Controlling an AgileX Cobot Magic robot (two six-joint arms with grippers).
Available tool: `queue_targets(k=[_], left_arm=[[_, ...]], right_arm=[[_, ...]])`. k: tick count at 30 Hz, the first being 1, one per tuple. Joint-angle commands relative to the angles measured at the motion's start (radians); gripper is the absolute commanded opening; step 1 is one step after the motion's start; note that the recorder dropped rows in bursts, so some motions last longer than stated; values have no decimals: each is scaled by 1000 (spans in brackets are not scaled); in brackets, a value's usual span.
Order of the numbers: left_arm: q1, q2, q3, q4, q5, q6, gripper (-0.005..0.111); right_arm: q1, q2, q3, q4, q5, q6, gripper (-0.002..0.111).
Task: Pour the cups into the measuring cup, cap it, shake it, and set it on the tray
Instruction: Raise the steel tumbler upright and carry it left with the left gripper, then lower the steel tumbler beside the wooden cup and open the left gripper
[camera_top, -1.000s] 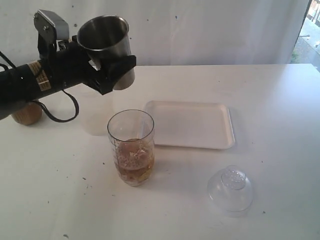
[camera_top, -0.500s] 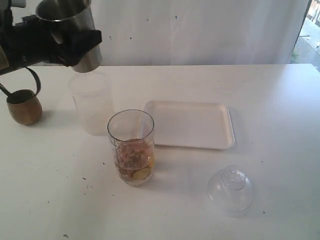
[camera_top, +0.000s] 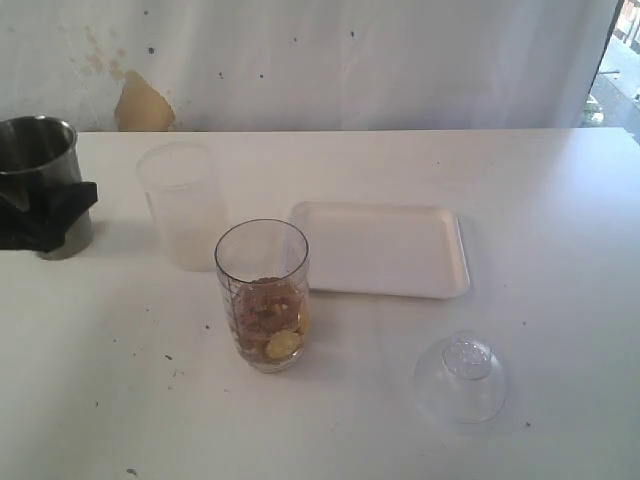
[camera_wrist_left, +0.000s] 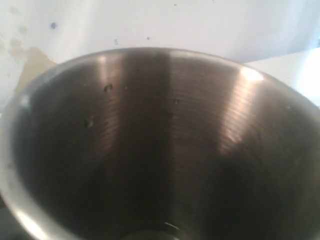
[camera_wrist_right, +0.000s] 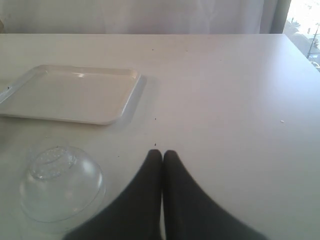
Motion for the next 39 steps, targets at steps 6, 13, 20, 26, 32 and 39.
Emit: queue_targets(k=[6,13,20,26,32,39], left_arm=[[2,250,85,-224,-334,310,0],[2,410,11,-194,-350,300,0],[2,493,-29,-194,-350,301,0],[2,525,-34,-187,-350,298,0],[2,526,-34,-184,-350,280,10],[2,526,-34,-177,-350,272,105]], right_arm=[[1,-5,3,0,-2,-4,0],[1,-5,3,0,-2,-4,0],[1,-5,3,0,-2,-4,0],[1,-5,3,0,-2,-4,0],[1,-5,3,0,-2,-4,0],[1,-5,3,0,-2,-4,0]])
